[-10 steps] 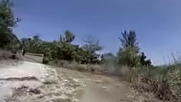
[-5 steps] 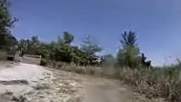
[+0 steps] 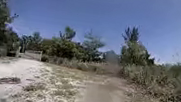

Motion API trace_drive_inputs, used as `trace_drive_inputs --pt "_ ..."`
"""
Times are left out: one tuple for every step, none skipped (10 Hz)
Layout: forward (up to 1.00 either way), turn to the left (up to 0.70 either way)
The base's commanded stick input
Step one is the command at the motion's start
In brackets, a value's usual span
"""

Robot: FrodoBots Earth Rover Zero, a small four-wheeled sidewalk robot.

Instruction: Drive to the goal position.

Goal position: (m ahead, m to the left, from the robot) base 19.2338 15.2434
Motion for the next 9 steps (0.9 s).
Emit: trace_drive_inputs --pt "0.7 0.14" --pt "0.7 0.14" --pt "0.7 0.14" --pt "0.7 0.14" --pt "0.7 0.14" --pt "0.7 0.14" --pt "0.7 0.14" --pt "0.7 0.14" --pt "0.7 0.14"
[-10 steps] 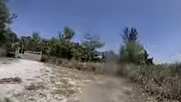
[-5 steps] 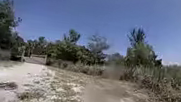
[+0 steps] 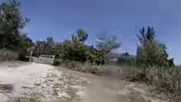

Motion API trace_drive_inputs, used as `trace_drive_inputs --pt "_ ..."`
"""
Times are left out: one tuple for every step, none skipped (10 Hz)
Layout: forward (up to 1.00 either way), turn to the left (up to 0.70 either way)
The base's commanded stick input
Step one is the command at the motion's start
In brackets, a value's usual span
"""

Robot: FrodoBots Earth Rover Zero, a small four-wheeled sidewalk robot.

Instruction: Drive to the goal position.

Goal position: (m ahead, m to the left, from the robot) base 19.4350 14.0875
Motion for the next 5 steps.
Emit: trace_drive_inputs --pt "0.7 0.14" --pt "0.7 0.11" --pt "0.7 0.01" --pt "0.7 0.0" --pt "0.7 0.0"
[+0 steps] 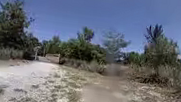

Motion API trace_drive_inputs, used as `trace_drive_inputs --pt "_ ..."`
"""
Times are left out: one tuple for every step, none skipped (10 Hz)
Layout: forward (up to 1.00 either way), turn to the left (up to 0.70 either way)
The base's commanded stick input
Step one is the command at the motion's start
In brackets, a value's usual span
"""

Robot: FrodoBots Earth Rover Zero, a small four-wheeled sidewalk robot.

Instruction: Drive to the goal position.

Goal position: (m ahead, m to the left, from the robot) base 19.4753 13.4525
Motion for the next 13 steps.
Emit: trace_drive_inputs --pt "0.7 0.0" --pt "0.7 0.0" --pt "0.7 0.0" --pt "0.7 0.08" --pt "0.7 0.13" --pt "0.7 0.14" --pt "0.7 0.14" --pt "0.7 0.14" --pt "0.7 0.14" --pt "0.7 0.14" --pt "0.7 0.14" --pt "0.7 0.14" --pt "0.7 0.14"
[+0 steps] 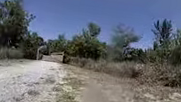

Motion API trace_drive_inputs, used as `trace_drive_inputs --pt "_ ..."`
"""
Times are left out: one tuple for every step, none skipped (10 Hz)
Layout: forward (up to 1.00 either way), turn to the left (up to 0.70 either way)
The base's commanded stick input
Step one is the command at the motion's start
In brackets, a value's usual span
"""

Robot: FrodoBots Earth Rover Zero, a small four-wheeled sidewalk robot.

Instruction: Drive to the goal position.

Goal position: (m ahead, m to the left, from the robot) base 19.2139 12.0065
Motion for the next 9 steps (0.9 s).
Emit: trace_drive_inputs --pt "0.7 0.12" --pt "0.7 0.0" --pt "0.7 0.0" --pt "0.7 0.0" --pt "0.7 0.0" --pt "0.7 0.0" --pt "0.7 0.02" --pt "0.7 0.12" --pt "0.7 0.14"
